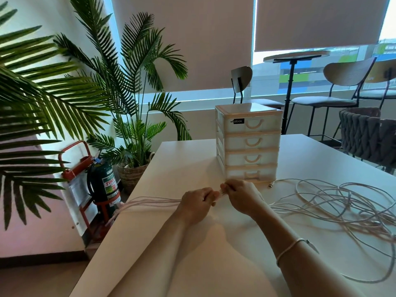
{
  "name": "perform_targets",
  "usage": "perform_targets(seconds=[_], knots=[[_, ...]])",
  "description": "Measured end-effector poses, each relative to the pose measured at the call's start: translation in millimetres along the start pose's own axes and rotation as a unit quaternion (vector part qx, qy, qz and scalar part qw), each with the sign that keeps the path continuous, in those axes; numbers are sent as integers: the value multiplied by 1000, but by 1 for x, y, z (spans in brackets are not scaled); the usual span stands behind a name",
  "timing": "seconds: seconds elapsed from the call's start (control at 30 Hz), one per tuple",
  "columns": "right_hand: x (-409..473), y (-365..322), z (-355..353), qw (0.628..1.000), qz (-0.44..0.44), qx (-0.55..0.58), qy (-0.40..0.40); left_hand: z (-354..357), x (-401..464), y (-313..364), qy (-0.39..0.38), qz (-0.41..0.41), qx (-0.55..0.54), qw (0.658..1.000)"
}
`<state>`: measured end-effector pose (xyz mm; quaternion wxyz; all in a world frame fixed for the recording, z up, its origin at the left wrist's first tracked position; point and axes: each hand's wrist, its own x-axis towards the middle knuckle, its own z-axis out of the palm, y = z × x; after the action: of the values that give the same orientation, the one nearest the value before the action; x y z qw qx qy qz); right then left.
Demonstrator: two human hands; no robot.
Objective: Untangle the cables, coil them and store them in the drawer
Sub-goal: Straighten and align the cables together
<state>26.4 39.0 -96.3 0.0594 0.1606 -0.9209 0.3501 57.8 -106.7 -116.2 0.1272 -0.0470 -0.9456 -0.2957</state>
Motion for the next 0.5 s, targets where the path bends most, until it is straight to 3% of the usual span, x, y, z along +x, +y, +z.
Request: perform_targets(seconds=[0.2, 0.3, 0.43, 0.5], knots=[[-4, -3, -7, 979, -61, -40, -191, 2, 5, -8, 42, -3, 71, 997], [-4, -4, -8, 985, -49, -29, -164, 1, 5, -10, 36, 5, 53, 998], [1, 2, -2, 999, -31, -18, -40, 2, 4, -6, 0, 21, 16, 1000], [1, 3, -1, 999, -33, -17, -40, 2, 5, -5, 13, 14, 31, 999]])
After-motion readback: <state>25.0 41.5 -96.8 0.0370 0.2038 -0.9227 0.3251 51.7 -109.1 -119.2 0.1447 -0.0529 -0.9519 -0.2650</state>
